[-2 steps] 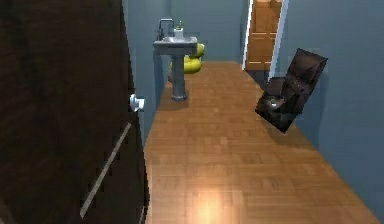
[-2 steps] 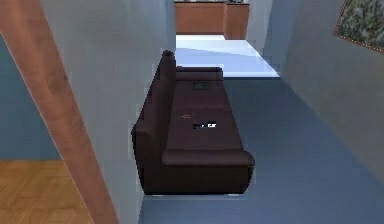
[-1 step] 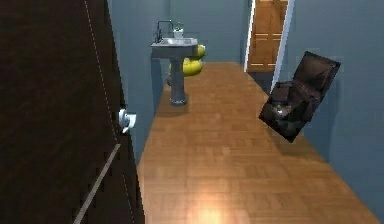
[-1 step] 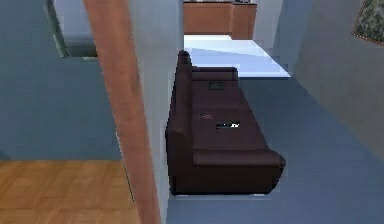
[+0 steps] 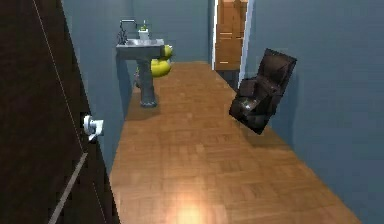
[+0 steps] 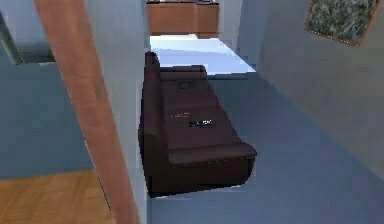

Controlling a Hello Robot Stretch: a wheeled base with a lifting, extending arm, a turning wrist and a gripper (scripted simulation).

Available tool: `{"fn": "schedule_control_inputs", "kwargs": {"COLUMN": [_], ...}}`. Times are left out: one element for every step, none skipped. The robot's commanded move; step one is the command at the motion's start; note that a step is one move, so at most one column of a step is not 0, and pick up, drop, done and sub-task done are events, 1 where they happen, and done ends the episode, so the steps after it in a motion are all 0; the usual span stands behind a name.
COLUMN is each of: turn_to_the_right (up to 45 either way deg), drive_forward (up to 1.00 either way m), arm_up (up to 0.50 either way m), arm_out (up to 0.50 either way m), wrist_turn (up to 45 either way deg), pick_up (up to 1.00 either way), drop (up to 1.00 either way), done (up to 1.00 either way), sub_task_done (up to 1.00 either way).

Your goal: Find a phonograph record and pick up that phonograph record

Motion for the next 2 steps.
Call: {"fn": "schedule_control_inputs", "kwargs": {"turn_to_the_right": [0.0,0.0], "drive_forward": [1.0,1.0], "arm_up": [0.0,0.0], "arm_out": [0.0,0.0], "wrist_turn": [0.0,0.0], "pick_up": [0.0,0.0], "drop": [0.0,0.0], "done": [0.0,0.0], "sub_task_done": [0.0,0.0]}}
